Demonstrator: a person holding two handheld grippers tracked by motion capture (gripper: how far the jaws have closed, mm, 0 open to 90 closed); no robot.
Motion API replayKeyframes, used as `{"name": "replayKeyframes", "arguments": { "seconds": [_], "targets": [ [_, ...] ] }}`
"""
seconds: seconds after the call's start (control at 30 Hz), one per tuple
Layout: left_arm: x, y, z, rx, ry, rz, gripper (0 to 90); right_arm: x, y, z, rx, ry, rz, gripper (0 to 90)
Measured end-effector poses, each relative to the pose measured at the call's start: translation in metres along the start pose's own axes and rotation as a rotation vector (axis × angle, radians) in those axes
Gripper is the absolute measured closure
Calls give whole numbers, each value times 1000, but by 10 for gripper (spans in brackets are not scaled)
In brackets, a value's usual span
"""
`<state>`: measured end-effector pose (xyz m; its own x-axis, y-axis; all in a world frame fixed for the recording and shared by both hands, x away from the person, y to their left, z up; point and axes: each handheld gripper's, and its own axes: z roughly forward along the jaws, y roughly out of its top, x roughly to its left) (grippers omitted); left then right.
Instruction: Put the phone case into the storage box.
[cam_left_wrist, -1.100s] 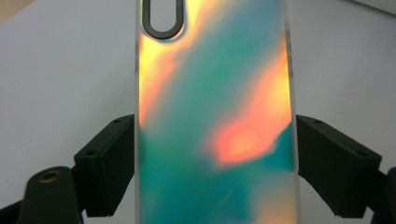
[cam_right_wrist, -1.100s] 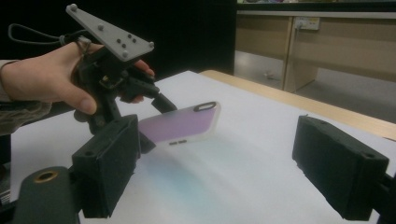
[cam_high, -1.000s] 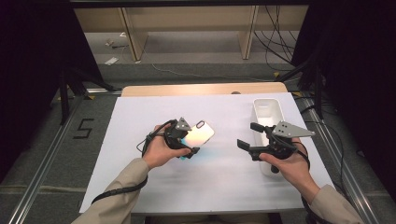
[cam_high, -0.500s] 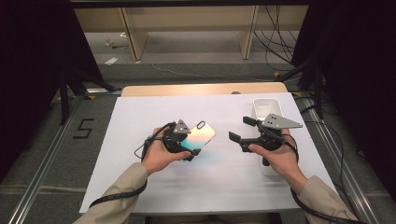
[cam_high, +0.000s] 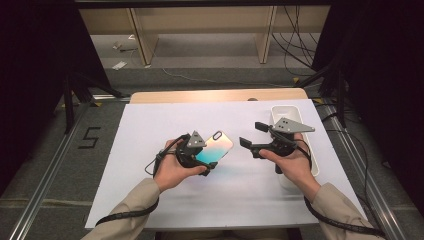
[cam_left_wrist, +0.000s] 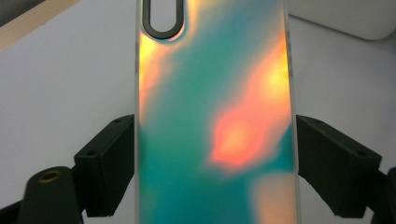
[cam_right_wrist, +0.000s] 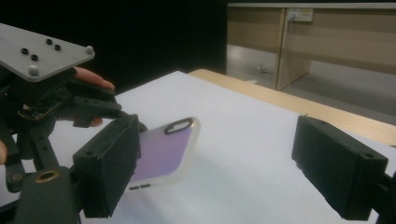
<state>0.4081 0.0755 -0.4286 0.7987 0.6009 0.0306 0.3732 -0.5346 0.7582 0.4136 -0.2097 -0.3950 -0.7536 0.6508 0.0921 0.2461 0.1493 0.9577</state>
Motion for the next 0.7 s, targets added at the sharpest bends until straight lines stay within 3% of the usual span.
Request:
{"name": "replayKeyframes", "arguments": {
  "seconds": [0.3,0.7],
  "targets": [
    [-5,1,1,-9,11,7,171,0,1,11,10,0,12,165],
    [-14,3,4,-21,-7,26,171,2,0,26,33,7,17,166]
  ]
}}
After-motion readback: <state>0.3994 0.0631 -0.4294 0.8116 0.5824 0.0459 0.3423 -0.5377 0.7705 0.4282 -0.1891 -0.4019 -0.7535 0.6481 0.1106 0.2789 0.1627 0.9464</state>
